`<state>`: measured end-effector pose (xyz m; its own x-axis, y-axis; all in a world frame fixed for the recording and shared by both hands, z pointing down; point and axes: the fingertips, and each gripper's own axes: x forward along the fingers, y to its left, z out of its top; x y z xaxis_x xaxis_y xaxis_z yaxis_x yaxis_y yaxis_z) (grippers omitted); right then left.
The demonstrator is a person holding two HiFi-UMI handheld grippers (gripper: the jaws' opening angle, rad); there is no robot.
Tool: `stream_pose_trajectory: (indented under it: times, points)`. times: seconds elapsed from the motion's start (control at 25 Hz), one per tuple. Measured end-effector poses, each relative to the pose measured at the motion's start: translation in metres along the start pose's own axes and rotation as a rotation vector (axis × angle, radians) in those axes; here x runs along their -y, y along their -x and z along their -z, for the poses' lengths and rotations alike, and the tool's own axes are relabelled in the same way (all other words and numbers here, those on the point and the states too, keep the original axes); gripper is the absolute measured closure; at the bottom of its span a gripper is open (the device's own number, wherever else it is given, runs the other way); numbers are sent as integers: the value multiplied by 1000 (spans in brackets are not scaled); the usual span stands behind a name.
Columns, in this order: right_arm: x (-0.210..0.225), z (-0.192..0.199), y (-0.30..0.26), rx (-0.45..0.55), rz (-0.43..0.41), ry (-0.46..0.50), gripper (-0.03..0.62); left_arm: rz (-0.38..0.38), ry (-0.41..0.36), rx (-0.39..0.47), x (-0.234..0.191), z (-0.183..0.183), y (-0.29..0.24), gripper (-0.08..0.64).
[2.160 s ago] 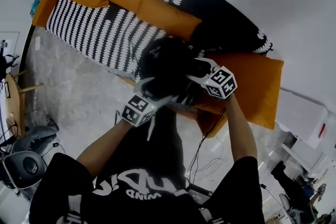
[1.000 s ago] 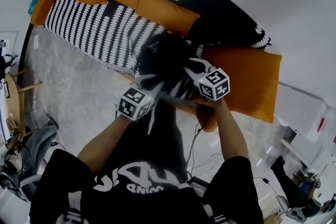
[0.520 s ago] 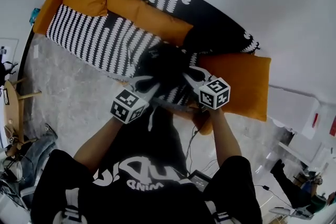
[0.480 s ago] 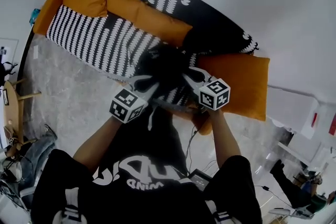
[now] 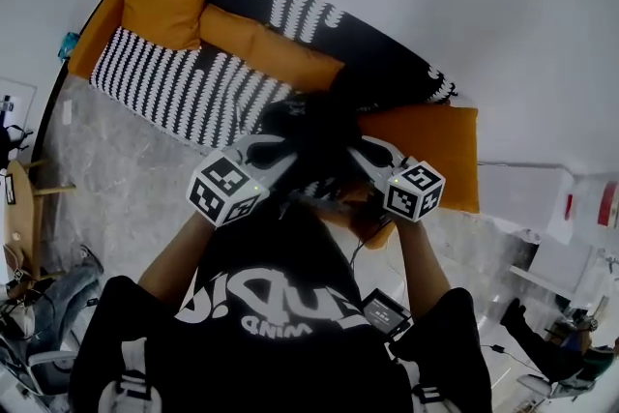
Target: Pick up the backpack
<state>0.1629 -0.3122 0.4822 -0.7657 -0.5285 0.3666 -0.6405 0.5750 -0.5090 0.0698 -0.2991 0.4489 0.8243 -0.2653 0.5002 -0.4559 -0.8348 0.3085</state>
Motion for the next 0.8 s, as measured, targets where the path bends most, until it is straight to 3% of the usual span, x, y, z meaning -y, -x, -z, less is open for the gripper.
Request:
stream_pose_trajectory:
  times: [0.28,0.52,0.8]
  points:
    - [-37,-16,37,40,-21,82,523,-36,-71,44,37,-22,23,512]
    - [-56,-6,54,87,-76,69,522,-44,-94,35,61,-20,36,512]
    - [-93,26,59,94,-56,28,520,-5,-96,35,88,8,64,512]
